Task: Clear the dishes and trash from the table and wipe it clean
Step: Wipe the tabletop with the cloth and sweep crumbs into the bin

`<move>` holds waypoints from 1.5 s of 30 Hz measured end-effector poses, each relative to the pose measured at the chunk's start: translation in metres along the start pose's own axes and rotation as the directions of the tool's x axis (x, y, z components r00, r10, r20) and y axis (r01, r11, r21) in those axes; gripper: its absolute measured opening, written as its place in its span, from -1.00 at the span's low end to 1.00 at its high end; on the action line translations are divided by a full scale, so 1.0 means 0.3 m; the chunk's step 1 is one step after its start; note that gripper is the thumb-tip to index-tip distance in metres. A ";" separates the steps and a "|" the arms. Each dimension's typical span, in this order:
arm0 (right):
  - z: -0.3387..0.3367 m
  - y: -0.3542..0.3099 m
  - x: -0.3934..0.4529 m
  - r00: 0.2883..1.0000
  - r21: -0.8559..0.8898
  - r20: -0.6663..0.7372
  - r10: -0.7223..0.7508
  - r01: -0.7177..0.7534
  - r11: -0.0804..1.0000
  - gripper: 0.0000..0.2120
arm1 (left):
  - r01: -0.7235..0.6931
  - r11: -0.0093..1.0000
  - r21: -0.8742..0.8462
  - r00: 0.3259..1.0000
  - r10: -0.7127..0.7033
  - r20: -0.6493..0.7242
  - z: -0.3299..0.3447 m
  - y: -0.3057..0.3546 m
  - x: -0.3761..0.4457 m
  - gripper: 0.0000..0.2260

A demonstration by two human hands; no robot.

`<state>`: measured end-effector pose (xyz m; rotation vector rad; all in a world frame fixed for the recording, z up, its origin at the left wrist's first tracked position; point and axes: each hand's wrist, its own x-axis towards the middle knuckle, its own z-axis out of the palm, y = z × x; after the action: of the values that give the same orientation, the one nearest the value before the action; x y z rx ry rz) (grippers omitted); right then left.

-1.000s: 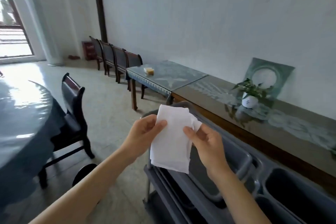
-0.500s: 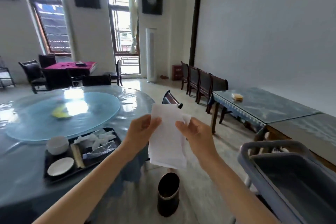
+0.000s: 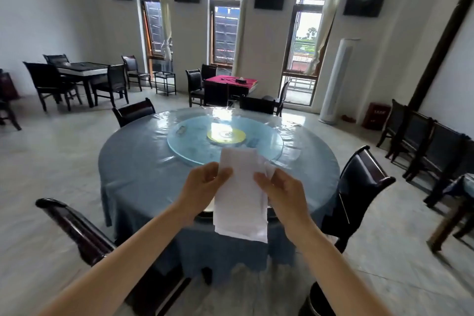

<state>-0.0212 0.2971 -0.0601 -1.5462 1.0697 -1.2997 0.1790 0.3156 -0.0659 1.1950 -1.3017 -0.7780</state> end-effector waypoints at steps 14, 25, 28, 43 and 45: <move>0.634 0.247 0.439 0.978 0.107 0.203 0.052 -0.075 0.991 -0.91 | 0.179 0.983 0.031 0.975 -0.173 -0.141 -0.527 -0.348 0.366 -0.84; 1.128 0.319 0.565 0.904 0.111 0.384 0.187 -0.246 0.963 -0.84 | 0.275 0.960 -0.046 0.933 -0.279 -0.228 -0.960 -0.562 0.425 -0.89; 1.318 0.320 0.561 0.890 0.135 0.400 0.218 -0.292 0.947 -0.82 | 0.275 0.960 -0.052 0.935 -0.280 -0.219 -1.139 -0.613 0.434 -0.89; 2.075 0.160 0.530 0.936 0.104 0.191 0.295 -0.318 0.942 -0.82 | 0.290 0.953 -0.090 0.957 -0.290 0.016 -1.947 -0.760 0.586 -0.79; 2.141 0.154 0.540 0.940 0.106 0.147 0.308 -0.324 0.940 -0.83 | 0.292 0.954 -0.072 0.956 -0.291 0.031 -2.008 -0.778 0.618 -0.84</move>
<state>0.6271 0.1743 -0.1355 -1.2803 1.0793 -1.0136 0.8366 0.2073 -0.1525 1.3374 -1.1139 -1.0460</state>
